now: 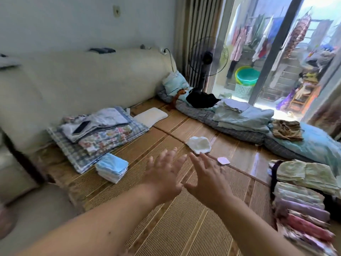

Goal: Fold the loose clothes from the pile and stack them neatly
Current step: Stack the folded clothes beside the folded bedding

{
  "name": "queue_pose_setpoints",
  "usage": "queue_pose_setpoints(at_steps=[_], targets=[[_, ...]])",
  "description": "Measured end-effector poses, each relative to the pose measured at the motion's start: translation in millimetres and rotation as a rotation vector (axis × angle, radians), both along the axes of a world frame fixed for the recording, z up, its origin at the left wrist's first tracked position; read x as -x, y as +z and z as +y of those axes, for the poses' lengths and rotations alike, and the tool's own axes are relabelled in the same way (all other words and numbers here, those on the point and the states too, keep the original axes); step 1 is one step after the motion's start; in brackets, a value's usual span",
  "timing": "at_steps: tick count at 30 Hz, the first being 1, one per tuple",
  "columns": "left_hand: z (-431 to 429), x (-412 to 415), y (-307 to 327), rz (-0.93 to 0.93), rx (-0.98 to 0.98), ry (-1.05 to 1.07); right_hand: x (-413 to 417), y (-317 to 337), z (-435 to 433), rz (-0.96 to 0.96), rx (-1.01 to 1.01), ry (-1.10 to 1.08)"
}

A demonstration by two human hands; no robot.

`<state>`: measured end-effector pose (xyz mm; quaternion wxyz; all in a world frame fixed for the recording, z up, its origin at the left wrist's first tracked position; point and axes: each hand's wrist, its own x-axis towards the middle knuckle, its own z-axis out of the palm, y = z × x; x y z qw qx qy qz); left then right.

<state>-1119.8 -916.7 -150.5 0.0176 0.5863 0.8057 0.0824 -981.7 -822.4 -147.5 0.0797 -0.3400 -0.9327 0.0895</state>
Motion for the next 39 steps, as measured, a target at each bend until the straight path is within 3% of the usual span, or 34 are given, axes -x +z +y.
queue_pose_setpoints(at_steps=[4,20,30,34,39], targets=[[-25.1,71.2,-4.4,0.018,0.042,0.082,73.4,-3.8,-12.0,0.006,0.065,0.051],[-55.9,245.1,-57.3,-0.076,0.114,0.428,242.0,-63.4,1.3,-0.183,0.156,0.238],[0.0,464.7,-189.2,-0.223,0.322,0.298,445.5,-187.5,22.3,-0.328,0.313,0.086],[22.3,545.1,-260.0,-0.273,0.396,0.27,511.3,-259.3,33.4,-0.319,0.542,-0.077],[45.3,608.6,-363.6,-0.474,0.42,0.325,559.4,-365.5,47.5,-0.169,0.849,-0.259]])
